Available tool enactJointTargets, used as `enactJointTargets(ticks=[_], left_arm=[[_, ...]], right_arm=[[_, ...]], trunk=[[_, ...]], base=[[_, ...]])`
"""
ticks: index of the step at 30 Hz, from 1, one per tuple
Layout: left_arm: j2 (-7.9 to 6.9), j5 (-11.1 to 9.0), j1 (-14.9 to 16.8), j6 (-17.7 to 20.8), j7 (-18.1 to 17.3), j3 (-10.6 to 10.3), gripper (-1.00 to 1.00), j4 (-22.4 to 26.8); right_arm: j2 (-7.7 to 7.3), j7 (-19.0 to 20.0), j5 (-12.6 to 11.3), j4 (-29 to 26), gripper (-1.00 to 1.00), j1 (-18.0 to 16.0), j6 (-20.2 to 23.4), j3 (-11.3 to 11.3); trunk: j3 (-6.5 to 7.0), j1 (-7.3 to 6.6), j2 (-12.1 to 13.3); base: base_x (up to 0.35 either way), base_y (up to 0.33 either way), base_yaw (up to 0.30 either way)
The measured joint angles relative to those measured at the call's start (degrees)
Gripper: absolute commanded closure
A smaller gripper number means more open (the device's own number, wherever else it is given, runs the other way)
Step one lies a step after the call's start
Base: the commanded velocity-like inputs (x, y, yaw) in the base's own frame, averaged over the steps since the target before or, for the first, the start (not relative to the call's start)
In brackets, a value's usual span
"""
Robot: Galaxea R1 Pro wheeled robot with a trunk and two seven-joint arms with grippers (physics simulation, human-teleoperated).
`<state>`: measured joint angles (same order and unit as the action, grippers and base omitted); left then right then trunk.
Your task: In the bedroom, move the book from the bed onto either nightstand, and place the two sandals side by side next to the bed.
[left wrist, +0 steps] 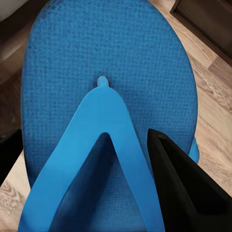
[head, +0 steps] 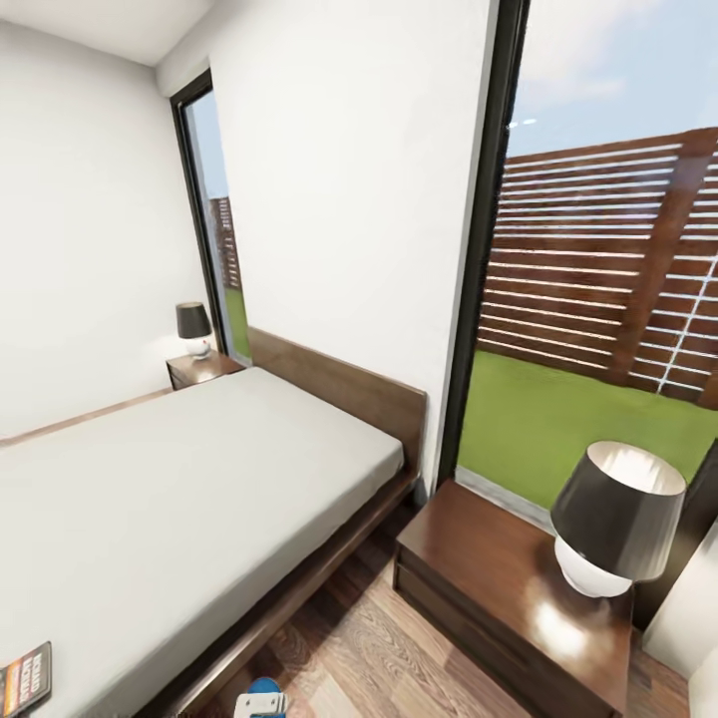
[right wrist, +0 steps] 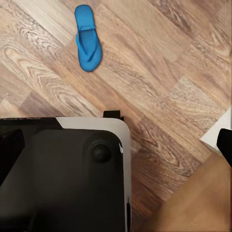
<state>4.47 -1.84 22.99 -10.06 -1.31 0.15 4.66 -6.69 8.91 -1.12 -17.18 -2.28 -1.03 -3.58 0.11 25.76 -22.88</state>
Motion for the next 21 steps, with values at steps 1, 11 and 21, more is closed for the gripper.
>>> enactJointTargets(ticks=[1, 11, 21], left_arm=[[0.0, 0.0, 0.0, 0.0, 0.0, 0.0, 1.0, 0.0], [0.01, 0.0, 0.0, 0.0, 0.0, 0.0, 1.0, 0.0], [0.0, 0.0, 0.0, 0.0, 0.0, 0.0, 1.0, 0.0]], right_arm=[[0.0, 0.0, 0.0, 0.0, -1.0, 0.0, 0.0, 0.0], [0.0, 0.0, 0.0, 0.0, -1.0, 0.0, 0.0, 0.0], [0.0, 0.0, 0.0, 0.0, -1.0, 0.0, 0.0, 0.0]], trunk=[[0.0, 0.0, 0.0], [0.0, 0.0, 0.0], [0.0, 0.0, 0.0]], base=[[0.0, -0.083, 0.205], [0.0, -0.022, 0.054], [0.0, -0.001, 0.141]])
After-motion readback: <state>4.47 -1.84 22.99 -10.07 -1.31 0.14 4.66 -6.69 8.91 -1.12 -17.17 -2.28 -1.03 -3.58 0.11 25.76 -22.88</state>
